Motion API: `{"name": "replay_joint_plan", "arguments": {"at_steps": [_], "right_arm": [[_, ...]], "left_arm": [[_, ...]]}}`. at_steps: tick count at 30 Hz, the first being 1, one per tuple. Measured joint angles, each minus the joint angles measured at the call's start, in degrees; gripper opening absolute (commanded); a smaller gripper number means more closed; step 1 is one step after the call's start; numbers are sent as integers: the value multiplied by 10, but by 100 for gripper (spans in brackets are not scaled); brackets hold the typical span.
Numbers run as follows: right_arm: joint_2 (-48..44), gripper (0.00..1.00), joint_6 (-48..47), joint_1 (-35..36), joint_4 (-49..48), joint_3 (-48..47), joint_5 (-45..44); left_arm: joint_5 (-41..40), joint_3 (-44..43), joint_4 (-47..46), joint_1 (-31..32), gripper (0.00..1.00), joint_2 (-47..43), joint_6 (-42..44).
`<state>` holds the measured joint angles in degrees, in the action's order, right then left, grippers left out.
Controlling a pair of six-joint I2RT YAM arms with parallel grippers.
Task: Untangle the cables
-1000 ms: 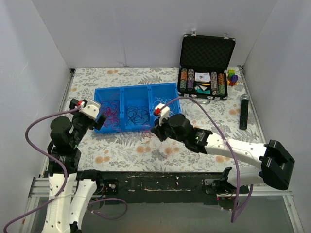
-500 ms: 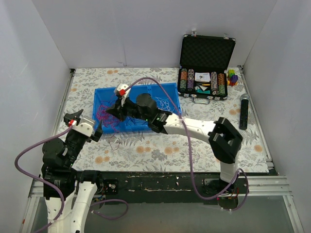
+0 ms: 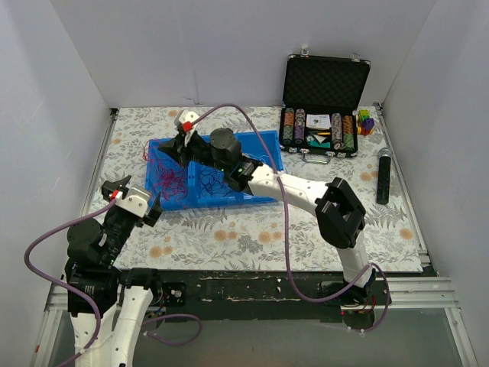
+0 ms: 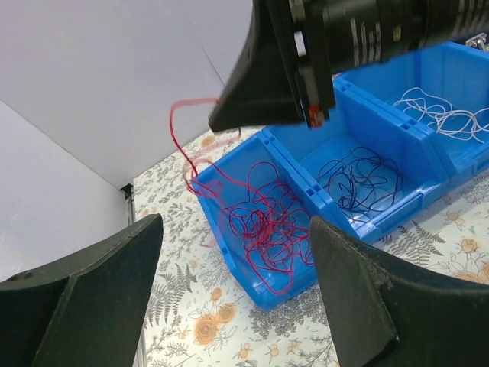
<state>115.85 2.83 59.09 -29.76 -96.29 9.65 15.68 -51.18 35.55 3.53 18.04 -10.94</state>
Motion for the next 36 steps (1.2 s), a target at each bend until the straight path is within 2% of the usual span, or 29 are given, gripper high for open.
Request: {"name": "replay_joint_plan", "arguments": {"at_steps": [11,24,36], "right_arm": [[-8,1,4,-52,-10,-48,13],[116,1,39,-54,-2,-102,26],[123,1,47,-54,43,-91,-21]], "left_arm": [[2,0,0,0,78,0,0],[5,-3,0,0,79,16,0],[7,-3,0,1,79,17,7]]}}
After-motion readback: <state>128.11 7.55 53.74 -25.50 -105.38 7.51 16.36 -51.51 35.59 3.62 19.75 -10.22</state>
